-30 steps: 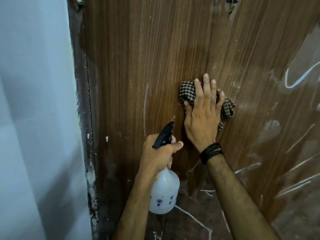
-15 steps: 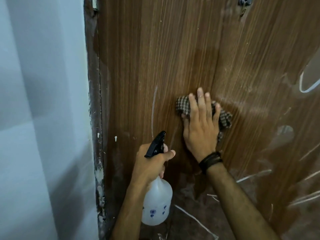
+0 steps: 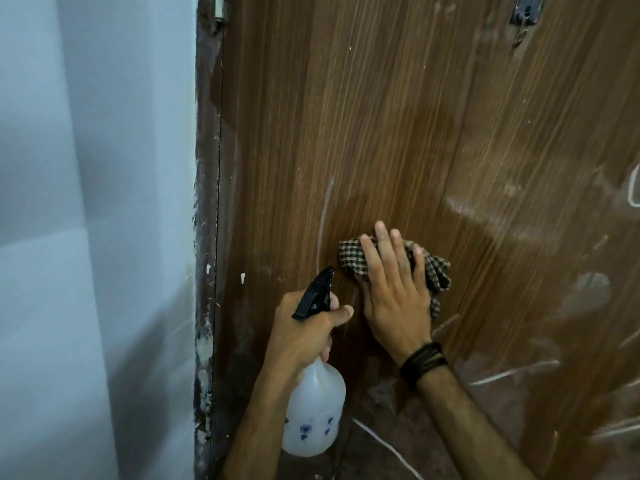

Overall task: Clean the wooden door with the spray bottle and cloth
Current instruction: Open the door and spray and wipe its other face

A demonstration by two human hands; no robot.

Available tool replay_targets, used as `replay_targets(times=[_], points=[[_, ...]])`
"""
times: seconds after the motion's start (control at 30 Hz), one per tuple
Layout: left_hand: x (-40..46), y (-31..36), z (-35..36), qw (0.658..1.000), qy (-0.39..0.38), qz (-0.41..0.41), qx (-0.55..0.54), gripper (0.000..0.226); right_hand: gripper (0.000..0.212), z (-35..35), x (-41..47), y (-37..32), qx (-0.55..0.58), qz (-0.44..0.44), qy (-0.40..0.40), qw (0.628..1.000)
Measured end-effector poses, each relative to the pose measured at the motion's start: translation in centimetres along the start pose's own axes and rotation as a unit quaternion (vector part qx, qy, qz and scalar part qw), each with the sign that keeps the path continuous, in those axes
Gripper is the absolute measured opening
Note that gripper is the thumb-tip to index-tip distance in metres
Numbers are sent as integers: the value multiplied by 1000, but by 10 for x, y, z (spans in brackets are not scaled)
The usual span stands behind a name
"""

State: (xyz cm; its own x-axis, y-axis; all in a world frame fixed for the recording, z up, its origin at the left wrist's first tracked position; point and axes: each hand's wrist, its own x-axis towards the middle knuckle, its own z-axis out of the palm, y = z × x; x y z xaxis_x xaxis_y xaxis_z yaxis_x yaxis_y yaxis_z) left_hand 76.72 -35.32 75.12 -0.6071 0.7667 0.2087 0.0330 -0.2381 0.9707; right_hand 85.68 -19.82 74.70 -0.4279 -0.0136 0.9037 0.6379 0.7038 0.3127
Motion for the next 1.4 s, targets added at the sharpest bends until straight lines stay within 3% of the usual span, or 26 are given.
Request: replay_targets(times=[0.1,0.2,0.33,0.5,1.03,1.2,1.4], points=[[1,-1,-3,1000,-5,4,2,16,75,-2,5,8,15,67,39,997],[3,-1,-7,1000,-4,6,0,15,60,-6,35,16,32,101,75,992],[7,4,-6,1000,-8,18,-14,15,56,-12,68,23,6,46,68,997],[12,5,1,1000,-10,21,-17,17,58,-11,45,23,-16,7,23,1000],[30,4,-6,998,38,28,-40,20,65,-3,18,7,-7,50,12,999],[30,-2,-11,999,22,11,-31,28,66,12,-14,-15,-25,-2,-27,999],[33,-1,-23,1000,20,12,-12,23,60,6,49,-11,-16,21,22,999]])
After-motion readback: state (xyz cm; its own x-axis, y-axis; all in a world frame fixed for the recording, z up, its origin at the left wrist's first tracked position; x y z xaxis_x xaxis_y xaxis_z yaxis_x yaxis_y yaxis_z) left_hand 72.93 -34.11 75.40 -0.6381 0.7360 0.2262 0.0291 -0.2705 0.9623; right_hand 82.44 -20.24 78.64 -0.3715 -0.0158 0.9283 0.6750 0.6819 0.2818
